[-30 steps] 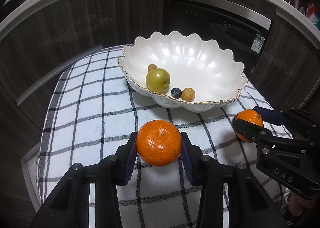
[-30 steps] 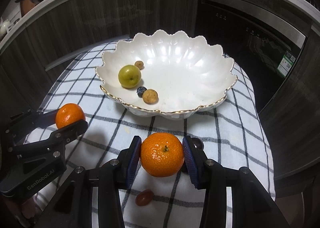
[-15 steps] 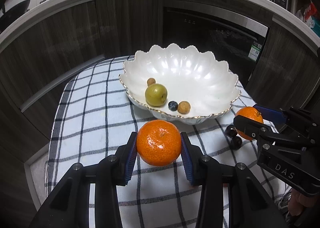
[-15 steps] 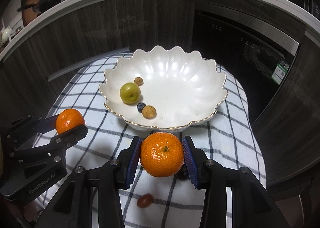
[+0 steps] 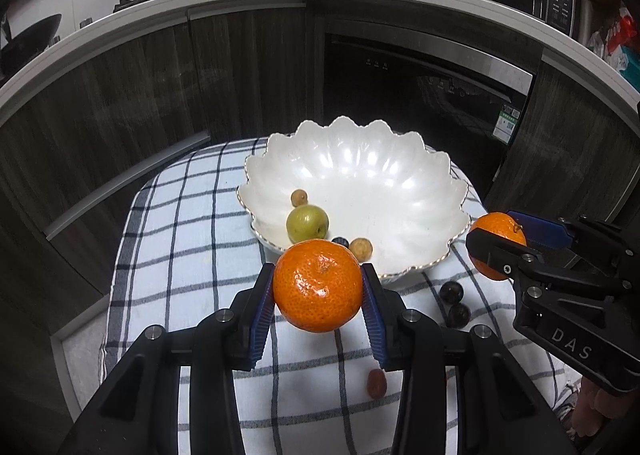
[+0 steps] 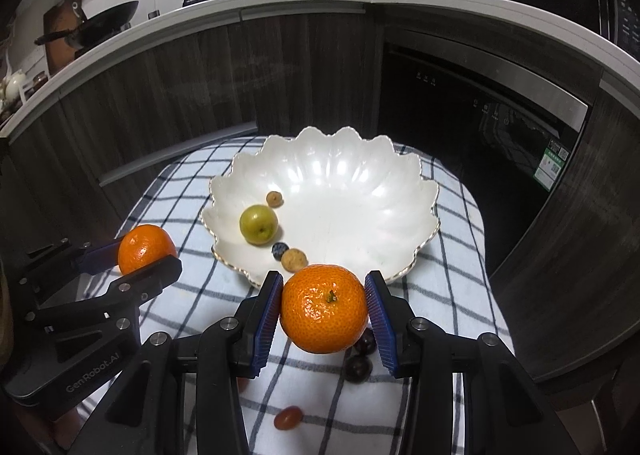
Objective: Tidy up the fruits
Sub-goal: 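Grasp the mandarin with the left tool while the right tool grasps another mandarin, then carry both held mandarins over the white bowl with both tools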
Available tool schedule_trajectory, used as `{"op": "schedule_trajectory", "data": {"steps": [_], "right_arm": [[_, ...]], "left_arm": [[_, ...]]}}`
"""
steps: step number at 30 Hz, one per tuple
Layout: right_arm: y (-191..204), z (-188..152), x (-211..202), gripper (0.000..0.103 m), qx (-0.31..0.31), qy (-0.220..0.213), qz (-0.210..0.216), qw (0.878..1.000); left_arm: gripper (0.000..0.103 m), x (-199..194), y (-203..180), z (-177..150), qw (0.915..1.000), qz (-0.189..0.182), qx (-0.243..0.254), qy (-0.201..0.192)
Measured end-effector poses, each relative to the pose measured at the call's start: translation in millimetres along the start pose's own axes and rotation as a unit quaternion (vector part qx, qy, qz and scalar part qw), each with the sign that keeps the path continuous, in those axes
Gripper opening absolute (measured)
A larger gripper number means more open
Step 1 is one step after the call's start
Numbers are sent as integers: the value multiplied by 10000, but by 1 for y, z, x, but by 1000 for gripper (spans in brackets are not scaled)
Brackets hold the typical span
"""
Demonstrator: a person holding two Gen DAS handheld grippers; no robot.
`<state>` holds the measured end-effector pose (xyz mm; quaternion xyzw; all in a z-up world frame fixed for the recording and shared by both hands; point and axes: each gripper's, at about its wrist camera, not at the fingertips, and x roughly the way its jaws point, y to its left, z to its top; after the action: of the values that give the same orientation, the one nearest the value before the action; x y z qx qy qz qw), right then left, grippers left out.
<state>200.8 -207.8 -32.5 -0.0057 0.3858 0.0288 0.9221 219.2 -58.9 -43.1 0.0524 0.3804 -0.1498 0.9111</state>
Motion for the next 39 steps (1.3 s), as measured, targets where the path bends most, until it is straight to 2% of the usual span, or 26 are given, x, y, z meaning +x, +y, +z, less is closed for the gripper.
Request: {"op": "schedule_trajectory", "data": {"steps": [9,39], "right_arm": [[-5,15,-3,44,18,-133,17,9999],[-41,61,39,44,279,-128,-32,9995]], "left_arm": [[41,3,0,16,10000,0,-70,-71],[41,53,-3,65,9999,-14,-108,97]]}}
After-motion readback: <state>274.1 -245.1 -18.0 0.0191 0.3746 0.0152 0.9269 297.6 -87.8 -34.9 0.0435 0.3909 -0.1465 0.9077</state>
